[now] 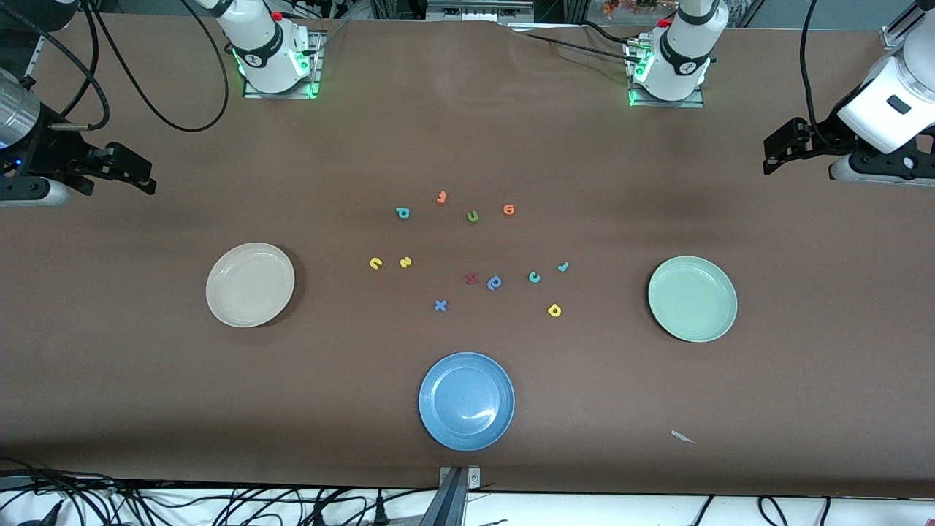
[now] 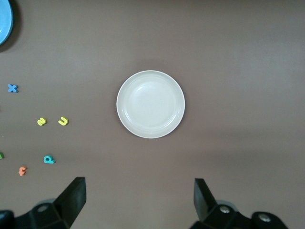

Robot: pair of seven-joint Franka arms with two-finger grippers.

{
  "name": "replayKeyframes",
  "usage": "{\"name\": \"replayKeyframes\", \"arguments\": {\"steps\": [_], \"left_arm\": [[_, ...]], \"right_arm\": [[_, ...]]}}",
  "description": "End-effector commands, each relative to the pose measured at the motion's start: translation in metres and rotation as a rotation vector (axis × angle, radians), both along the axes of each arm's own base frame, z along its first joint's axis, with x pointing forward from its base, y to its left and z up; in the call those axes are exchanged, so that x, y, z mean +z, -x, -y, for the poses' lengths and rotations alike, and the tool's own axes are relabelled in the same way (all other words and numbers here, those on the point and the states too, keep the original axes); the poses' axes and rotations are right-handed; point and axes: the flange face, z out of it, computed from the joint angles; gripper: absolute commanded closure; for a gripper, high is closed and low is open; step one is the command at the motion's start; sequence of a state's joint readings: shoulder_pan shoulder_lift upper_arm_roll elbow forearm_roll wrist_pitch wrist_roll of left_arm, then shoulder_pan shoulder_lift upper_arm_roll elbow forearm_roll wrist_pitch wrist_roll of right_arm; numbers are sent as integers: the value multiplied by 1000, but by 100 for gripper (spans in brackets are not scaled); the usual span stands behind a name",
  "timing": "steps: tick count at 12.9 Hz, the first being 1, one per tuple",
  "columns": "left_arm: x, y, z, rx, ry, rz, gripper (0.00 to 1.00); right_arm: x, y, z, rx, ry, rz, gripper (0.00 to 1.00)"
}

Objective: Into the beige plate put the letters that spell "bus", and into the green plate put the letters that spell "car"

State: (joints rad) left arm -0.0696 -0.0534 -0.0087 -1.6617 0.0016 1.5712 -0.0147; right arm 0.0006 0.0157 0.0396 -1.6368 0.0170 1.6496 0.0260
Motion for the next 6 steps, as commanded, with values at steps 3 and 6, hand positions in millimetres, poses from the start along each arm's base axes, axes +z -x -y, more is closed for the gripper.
{"name": "replayKeyframes", "arguments": {"steps": [3, 6], "left_arm": [[-12, -4, -5, -11, -12, -34, 0], [-57, -25, -7, -2, -1, -116, 0]], "right_arm": [[2, 1, 0, -3, -15, 8, 0], [2, 0, -2, 1, -14, 15, 0]]}}
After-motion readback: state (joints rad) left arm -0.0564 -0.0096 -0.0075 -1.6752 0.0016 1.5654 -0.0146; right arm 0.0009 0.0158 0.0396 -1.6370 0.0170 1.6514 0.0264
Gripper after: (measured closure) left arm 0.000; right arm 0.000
